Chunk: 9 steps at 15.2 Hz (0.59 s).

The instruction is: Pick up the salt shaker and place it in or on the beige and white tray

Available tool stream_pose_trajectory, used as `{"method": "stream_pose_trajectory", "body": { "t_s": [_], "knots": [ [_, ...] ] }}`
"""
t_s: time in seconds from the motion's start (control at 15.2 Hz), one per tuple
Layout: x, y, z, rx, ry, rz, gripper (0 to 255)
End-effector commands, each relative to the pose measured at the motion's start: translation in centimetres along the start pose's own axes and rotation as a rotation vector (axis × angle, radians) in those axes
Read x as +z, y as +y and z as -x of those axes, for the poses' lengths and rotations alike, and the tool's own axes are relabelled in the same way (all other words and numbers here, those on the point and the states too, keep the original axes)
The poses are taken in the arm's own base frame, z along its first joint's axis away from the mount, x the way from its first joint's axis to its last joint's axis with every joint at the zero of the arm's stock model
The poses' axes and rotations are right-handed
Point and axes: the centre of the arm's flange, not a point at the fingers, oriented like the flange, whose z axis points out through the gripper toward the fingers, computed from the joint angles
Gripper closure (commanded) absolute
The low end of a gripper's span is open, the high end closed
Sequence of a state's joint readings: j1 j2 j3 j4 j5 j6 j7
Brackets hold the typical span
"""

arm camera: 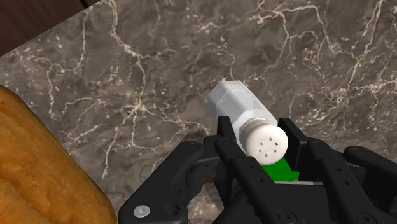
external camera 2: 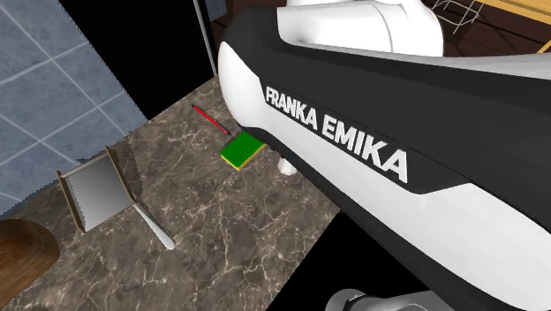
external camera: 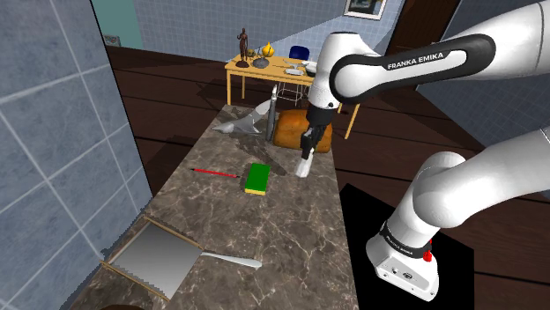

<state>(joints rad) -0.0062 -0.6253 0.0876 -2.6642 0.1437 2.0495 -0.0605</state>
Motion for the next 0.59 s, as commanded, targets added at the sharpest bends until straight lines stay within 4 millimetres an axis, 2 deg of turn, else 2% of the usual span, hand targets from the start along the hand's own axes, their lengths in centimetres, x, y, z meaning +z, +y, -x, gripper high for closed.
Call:
{"method": "stream_pose_trajectory", "body": {
  "t_s": [0.0, 0.53],
  "knots": [
    [-1.1, 0.0, 0.0, 0.0, 0.0, 0.0, 255],
    [-5.3, -0.4, 0.0, 0.0, 0.0, 0.0, 255]
  ]
}}
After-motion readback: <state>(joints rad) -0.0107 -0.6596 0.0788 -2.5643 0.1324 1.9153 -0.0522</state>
